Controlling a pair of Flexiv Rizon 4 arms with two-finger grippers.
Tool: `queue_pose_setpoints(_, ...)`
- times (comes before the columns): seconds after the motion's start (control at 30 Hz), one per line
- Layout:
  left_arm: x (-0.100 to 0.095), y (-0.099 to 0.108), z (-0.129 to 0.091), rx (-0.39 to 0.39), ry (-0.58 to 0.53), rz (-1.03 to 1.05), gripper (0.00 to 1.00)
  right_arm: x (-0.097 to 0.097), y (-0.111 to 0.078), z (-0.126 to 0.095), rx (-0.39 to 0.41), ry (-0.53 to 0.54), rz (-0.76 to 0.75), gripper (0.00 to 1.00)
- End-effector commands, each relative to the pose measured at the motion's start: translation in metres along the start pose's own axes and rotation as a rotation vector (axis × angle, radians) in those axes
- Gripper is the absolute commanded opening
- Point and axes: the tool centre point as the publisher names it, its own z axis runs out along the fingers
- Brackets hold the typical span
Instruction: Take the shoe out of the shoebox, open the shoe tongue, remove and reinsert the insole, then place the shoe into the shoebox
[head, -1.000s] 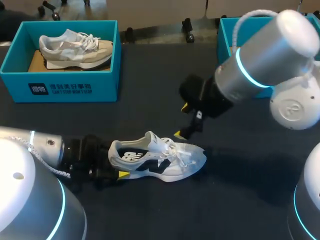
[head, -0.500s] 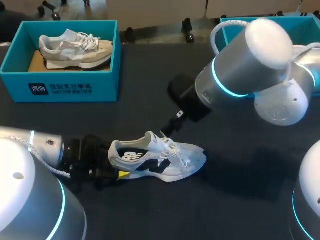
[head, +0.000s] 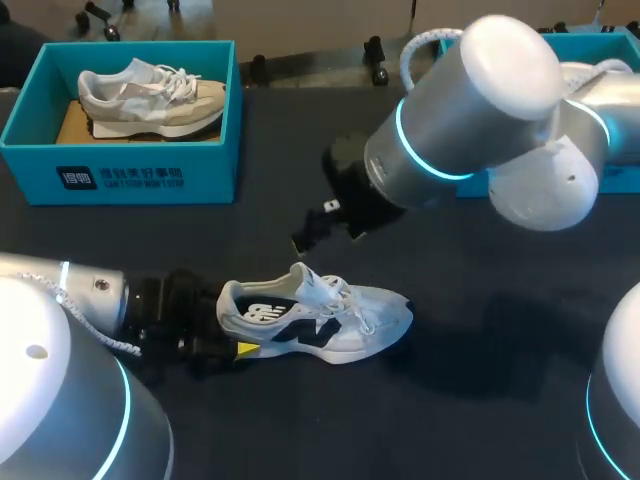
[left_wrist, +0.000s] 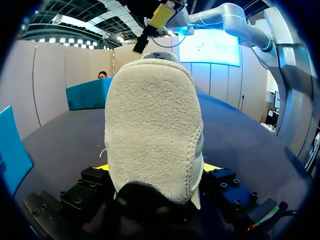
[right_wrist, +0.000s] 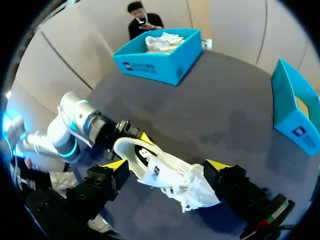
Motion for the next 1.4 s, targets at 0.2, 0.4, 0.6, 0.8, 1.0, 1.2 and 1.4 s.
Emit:
queue_pose_setpoints(0.2,-0.001,0.000,0.002,-0.003,-0.002,-0.001,0.00,0.024,0.008,0.009,0.078,-0.150,0.145,1.00)
queue_pose_setpoints(0.4,-0.001,0.000,0.002,-0.003,-0.002,-0.001,0.00,0.040,0.009,0.013,0.151,-0.226,0.213,1.00)
queue_pose_setpoints(0.6,-0.001,0.000,0.002,-0.003,-0.002,-0.001,0.00,0.052,0.011,0.020,0.218,-0.284,0.244,1.00)
queue_pose_setpoints(0.8,-0.001,0.000,0.002,-0.003,-0.002,-0.001,0.00,0.059,0.006,0.024,0.263,-0.342,0.284,1.00)
queue_pose_setpoints(1.0,-0.001,0.000,0.002,-0.003,-0.002,-0.001,0.00,0.057,-0.002,0.025,0.285,-0.381,0.294,1.00)
queue_pose_setpoints(1.2,-0.001,0.000,0.002,-0.003,-0.002,-0.001,0.00,0.054,-0.003,0.024,0.292,-0.405,0.285,1.00)
queue_pose_setpoints(1.4,-0.001,0.000,0.002,-0.003,-0.002,-0.001,0.00,0.054,-0.003,0.024,0.292,-0.405,0.285,1.00)
